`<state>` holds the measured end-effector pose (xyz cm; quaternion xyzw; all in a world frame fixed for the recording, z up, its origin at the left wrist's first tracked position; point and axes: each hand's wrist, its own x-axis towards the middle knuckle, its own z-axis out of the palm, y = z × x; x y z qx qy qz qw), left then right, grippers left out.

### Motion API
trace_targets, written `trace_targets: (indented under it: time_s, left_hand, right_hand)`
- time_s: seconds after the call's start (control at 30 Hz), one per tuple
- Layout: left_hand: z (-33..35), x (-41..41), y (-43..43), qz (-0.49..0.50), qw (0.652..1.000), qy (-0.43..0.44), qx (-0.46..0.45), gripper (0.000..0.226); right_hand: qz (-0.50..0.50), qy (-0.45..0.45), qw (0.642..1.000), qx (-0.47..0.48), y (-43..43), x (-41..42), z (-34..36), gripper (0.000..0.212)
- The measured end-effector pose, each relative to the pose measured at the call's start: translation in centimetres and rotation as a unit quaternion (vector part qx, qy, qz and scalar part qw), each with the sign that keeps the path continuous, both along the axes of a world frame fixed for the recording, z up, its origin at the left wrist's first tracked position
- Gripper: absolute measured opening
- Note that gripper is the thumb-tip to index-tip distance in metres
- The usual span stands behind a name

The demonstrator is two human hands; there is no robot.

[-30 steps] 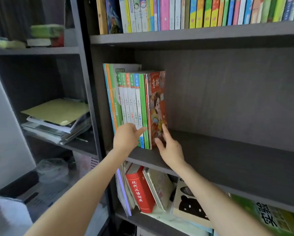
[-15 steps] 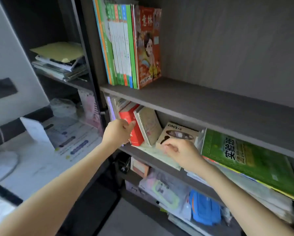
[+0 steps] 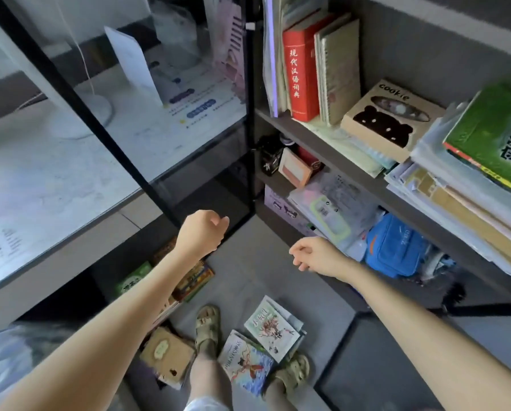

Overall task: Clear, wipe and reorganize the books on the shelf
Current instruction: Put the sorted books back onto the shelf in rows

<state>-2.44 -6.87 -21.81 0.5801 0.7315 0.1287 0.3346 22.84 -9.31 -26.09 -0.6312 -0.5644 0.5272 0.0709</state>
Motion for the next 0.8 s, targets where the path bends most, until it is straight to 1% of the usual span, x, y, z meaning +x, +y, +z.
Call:
trace_targets:
  time_s: [0.1,0.23,0.37,0.57,0.67,0.8]
  left_hand:
    - [-1.8,-3.0,-1.8,0.008,1.000,0.023,-0.009,0.036]
    - [-3.0,-6.0,-2.0,0.000,0.999,0.045,-0.014,0.031]
    - [-3.6,-8.2,-0.3,-0.028,0.998,0.053,-0.018,0.030]
    - [-4.3,-10.6,3.4,-0.076,0.994,0.055,-0.059,0.029]
    - [-4.9,-12.3,4.8,-0.060,0.994,0.062,-0.074,0.030]
    - [-7.6,-14.5,2.3,0.005,0.992,0.069,-0.101,0.030]
  right_hand:
    - [0.020,-0.010,1.000,-0.021,-1.0,-2.1,-1.6,0.022]
    - [0.031,-0.020,0.998,-0.049,-2.1,-4.9,-3.2,0.023]
    - [0.006,-0.035,0.998,-0.054,-2.1,-7.1,-4.0,0.022]
    - [-0.026,-0.044,0.997,-0.060,-1.6,-9.6,-4.2,0.019]
    - [-0.045,-0.034,0.997,-0.052,-0.8,-11.0,-4.6,0.017]
    - [-0.054,-0.008,0.997,-0.051,-0.8,-13.2,-6.4,0.013]
